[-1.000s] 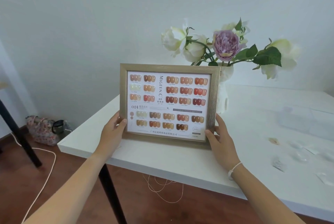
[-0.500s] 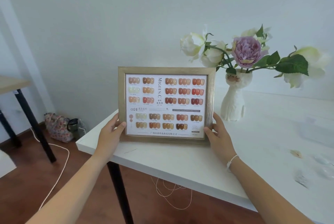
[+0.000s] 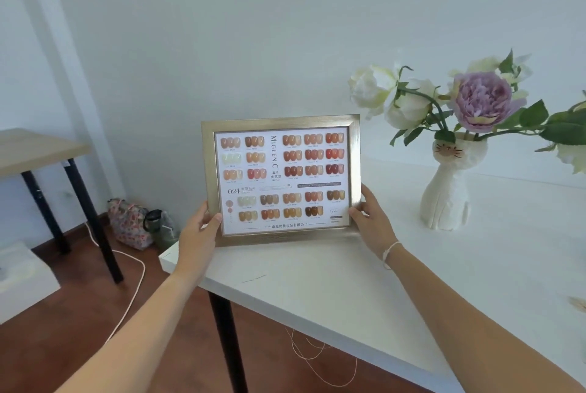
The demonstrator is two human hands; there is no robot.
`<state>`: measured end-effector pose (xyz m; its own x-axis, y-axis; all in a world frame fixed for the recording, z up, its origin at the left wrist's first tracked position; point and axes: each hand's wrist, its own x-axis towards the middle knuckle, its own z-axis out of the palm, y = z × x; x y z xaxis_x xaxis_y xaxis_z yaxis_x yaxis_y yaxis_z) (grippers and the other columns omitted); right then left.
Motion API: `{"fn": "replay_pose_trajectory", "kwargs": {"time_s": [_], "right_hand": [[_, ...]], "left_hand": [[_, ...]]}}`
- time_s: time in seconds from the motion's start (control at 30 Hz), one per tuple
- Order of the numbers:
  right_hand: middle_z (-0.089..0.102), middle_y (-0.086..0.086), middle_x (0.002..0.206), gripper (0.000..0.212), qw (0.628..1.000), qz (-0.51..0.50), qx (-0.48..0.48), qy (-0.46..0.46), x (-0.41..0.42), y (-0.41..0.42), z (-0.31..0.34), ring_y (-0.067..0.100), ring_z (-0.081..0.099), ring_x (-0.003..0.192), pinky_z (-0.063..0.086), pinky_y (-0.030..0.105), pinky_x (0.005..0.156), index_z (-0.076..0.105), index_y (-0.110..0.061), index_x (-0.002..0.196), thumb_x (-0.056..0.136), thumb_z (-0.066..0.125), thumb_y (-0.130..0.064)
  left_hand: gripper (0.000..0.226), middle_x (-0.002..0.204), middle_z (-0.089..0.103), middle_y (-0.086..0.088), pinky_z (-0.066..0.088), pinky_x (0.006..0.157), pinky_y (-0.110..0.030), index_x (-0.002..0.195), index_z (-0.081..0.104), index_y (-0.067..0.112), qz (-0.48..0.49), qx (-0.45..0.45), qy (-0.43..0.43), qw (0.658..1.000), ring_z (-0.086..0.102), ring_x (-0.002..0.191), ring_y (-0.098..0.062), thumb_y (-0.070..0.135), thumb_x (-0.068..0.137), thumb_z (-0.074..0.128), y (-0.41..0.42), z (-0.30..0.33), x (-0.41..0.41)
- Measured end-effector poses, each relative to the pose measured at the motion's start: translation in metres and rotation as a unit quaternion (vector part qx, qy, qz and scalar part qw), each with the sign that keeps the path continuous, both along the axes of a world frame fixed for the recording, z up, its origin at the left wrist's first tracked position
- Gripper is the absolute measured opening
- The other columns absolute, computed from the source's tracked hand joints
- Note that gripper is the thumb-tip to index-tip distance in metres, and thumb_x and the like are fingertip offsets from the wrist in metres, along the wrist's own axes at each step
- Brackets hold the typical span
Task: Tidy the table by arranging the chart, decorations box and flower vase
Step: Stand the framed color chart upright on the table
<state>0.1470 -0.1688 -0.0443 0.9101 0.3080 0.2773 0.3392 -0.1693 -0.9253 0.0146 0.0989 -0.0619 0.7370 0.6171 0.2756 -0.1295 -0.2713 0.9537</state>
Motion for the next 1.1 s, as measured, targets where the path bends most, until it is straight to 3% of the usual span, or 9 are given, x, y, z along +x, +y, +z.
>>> {"fn": "replay_pose_trajectory", "kwargs": {"time_s": [0.23,0.37,0.47,0.57,0.67,0.77,0.87,1.03,1.1], "right_hand": [[0.050,-0.001,0.078,0.053,1.000,-0.013,-0.017,0.008,0.043,0.007,0.000,0.019,0.054,0.083,0.046,0.026,0.078,0.029,-0.030,0.141,0.095,0.041,-0.008],[0.051,-0.001,0.080,0.052,1.000,-0.021,-0.013,0.005,0.070,0.010,0.003,0.023,0.056,0.091,0.049,0.033,0.086,0.030,-0.030,0.141,0.095,0.040,-0.009],[0.050,-0.003,0.079,0.051,0.999,-0.032,-0.017,-0.001,0.089,0.009,0.002,0.017,0.056,0.085,0.045,0.026,0.078,0.030,-0.029,0.141,0.095,0.040,-0.009],[0.051,-0.002,0.080,0.051,0.999,-0.043,-0.023,-0.010,0.107,0.004,-0.002,0.011,0.055,0.078,0.046,0.019,0.070,0.029,-0.029,0.142,0.095,0.040,-0.009],[0.054,0.010,0.094,0.053,0.998,-0.056,-0.020,-0.002,0.125,-0.001,-0.005,0.029,0.059,0.096,0.051,0.032,0.086,0.026,-0.028,0.143,0.096,0.041,-0.011],[0.054,0.011,0.100,0.052,0.997,-0.071,-0.019,-0.004,0.143,-0.007,-0.008,0.031,0.057,0.106,0.046,0.016,0.071,0.026,-0.029,0.143,0.096,0.041,-0.012],[0.057,0.013,0.105,0.050,0.996,-0.084,-0.027,-0.013,0.156,-0.012,-0.009,0.028,0.057,0.107,0.045,0.015,0.068,0.028,-0.030,0.142,0.096,0.040,-0.013],[0.057,0.020,0.119,0.050,0.995,-0.098,-0.004,-0.014,0.172,-0.017,-0.012,0.032,0.056,0.111,0.049,0.033,0.087,0.029,-0.032,0.140,0.095,0.041,-0.013],[0.058,0.015,0.120,0.051,0.994,-0.106,0.011,-0.010,0.178,-0.017,-0.013,0.030,0.055,0.113,0.047,0.028,0.084,0.029,-0.033,0.141,0.095,0.041,-0.013]], "left_hand": [[0.037,0.125,0.062,0.000,0.043,0.103,-0.038,0.130,0.051,0.021,-0.032,-0.003,-0.014,0.999,0.056,0.118,-0.019,0.013,0.095,0.045,0.002,0.003,0.038],[0.033,0.113,0.066,0.004,0.046,0.090,-0.027,0.114,0.057,0.033,-0.036,-0.020,-0.027,0.999,0.058,0.105,-0.015,0.010,0.094,0.044,0.001,0.003,0.068],[0.036,0.107,0.066,0.006,0.044,0.082,-0.022,0.103,0.058,0.042,-0.035,-0.028,-0.031,0.999,0.057,0.097,-0.012,0.010,0.093,0.045,-0.001,0.002,0.090],[0.033,0.115,0.067,0.000,0.046,0.091,-0.030,0.112,0.059,0.032,-0.039,-0.031,-0.032,0.998,0.058,0.105,-0.017,0.010,0.093,0.045,-0.002,0.001,0.112],[0.032,0.113,0.066,-0.006,0.045,0.093,-0.033,0.111,0.060,0.031,-0.045,-0.025,-0.031,0.998,0.058,0.104,-0.021,0.010,0.092,0.044,-0.004,0.002,0.135],[0.031,0.112,0.067,-0.006,0.046,0.088,-0.031,0.112,0.060,0.028,-0.053,-0.021,-0.030,0.998,0.059,0.101,-0.020,0.011,0.092,0.044,-0.008,0.002,0.156],[0.031,0.112,0.065,-0.013,0.046,0.088,-0.034,0.116,0.059,0.025,-0.061,-0.017,-0.029,0.998,0.056,0.095,-0.017,0.011,0.093,0.044,-0.012,0.002,0.175],[0.032,0.102,0.064,-0.003,0.042,0.069,-0.018,0.116,0.059,0.028,-0.067,-0.004,-0.025,0.997,0.054,0.087,-0.013,0.012,0.093,0.045,-0.015,0.001,0.199],[0.032,0.099,0.064,-0.002,0.041,0.065,-0.015,0.117,0.059,0.029,-0.067,-0.002,-0.025,0.997,0.053,0.085,-0.013,0.013,0.093,0.045,-0.016,0.000,0.206]]}}
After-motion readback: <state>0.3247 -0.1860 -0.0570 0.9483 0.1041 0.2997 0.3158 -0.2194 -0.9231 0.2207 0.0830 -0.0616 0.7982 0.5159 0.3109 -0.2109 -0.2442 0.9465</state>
